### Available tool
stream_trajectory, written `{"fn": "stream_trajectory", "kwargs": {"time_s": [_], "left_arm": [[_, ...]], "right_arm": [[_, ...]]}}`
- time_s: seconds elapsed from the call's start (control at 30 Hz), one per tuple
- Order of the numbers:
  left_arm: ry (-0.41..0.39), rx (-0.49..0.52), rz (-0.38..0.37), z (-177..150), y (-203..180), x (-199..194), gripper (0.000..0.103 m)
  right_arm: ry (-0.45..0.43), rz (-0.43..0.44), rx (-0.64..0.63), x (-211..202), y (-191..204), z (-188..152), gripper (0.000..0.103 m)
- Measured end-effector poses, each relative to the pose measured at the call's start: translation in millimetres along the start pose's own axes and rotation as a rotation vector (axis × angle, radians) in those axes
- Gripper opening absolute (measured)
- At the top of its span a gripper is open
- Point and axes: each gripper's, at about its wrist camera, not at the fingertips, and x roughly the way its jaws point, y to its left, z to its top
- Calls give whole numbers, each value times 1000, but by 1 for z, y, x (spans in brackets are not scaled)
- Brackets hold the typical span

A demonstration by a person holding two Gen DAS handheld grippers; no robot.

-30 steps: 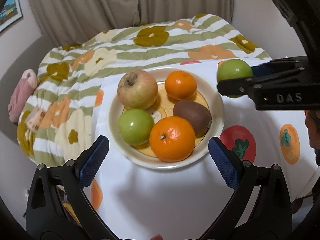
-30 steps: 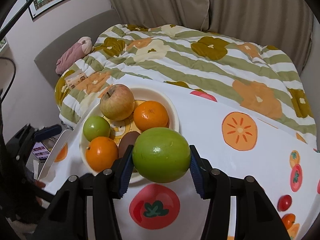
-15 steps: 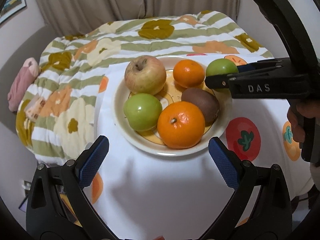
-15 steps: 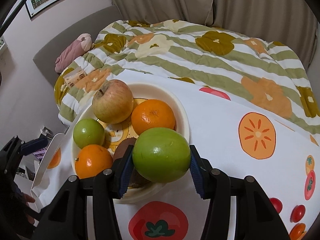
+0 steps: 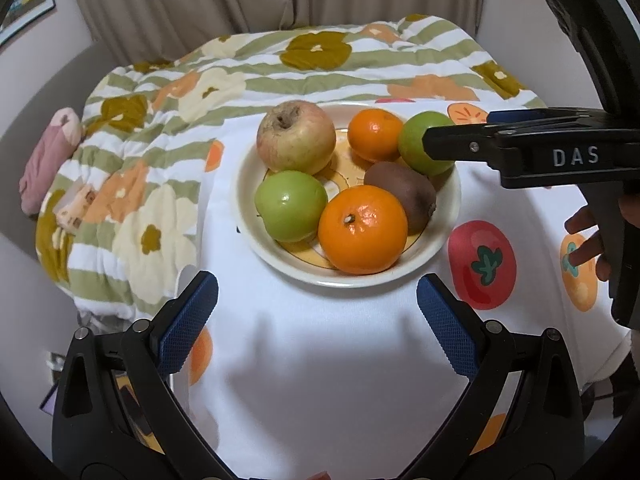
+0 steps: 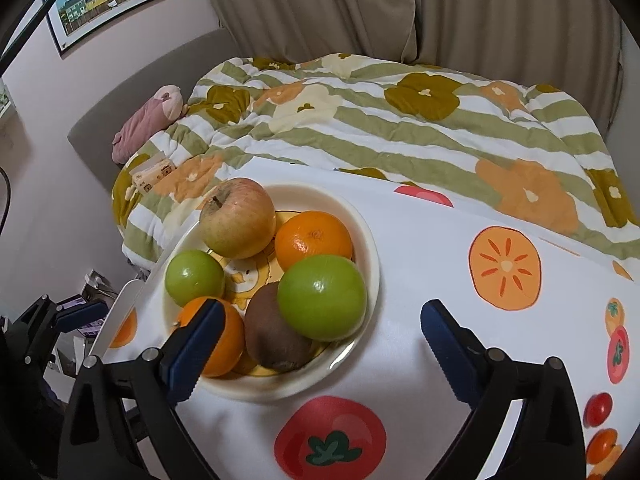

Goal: Organize fruits
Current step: 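Move both open tools back toward the tomatoes and tangerines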

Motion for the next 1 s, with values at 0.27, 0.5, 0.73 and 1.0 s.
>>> {"fn": "stream_trajectory", "kwargs": {"time_s": [0.27, 0.5, 0.73, 1.0], "left_arm": [[-38, 17, 23, 7, -12, -30, 103], [-71, 28, 31, 16, -34, -62, 103], [-111, 60, -9, 30, -73, -77, 103], [-128, 117, -84, 43, -128, -74, 103]], "right_arm": [[-9, -27, 5, -37, -3, -7, 98], [-19, -29, 41, -86, -14, -18, 98], [-44, -101, 63, -137, -42, -40, 98], [-48, -232, 124, -178, -93, -79, 98]]}}
